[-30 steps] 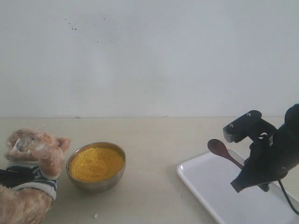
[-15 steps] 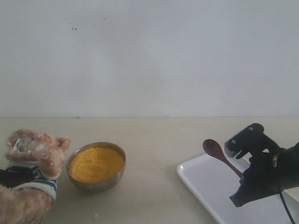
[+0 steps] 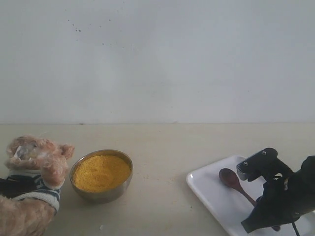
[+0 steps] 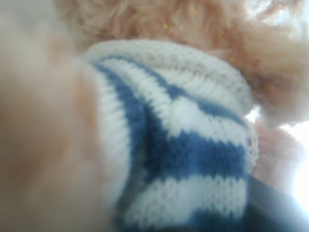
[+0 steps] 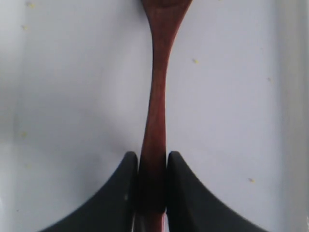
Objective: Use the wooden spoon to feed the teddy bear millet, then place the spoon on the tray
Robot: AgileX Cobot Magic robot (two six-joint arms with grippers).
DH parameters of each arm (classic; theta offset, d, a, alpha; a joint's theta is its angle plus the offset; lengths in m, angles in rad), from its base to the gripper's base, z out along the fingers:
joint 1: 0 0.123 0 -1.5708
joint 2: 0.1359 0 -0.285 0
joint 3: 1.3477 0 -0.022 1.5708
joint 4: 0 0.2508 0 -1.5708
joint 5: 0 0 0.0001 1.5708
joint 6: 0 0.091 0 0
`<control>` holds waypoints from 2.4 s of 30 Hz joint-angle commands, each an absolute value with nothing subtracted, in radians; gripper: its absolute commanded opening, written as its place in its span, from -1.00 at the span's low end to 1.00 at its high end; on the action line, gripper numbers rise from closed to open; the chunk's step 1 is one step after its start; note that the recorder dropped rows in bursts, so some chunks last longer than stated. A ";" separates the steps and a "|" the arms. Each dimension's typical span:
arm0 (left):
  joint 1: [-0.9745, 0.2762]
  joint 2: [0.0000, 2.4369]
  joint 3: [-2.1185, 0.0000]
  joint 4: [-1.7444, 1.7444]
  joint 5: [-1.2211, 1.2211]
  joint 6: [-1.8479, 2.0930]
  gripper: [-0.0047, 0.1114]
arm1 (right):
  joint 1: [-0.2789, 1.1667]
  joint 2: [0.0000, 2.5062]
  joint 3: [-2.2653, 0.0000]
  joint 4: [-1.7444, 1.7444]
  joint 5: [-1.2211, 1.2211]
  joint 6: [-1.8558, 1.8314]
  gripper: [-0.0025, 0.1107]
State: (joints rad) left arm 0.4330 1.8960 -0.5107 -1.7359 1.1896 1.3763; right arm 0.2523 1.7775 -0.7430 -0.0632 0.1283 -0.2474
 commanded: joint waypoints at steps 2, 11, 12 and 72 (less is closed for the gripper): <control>0.429 1.894 -0.512 -1.744 1.221 1.385 -0.85 | 0.249 1.777 -0.741 -0.058 0.102 -0.241 -0.74; 0.429 1.894 -0.512 -1.744 1.221 1.385 -0.85 | 0.249 1.777 -0.741 -0.058 0.102 -0.230 -0.26; 0.429 1.894 -0.512 -1.744 1.221 1.389 -0.85 | 0.249 1.771 -0.741 -0.058 0.100 -0.208 -0.26; 0.432 1.892 -0.514 -1.744 1.221 1.385 -0.85 | 0.253 0.093 0.000 0.314 0.166 0.443 -0.96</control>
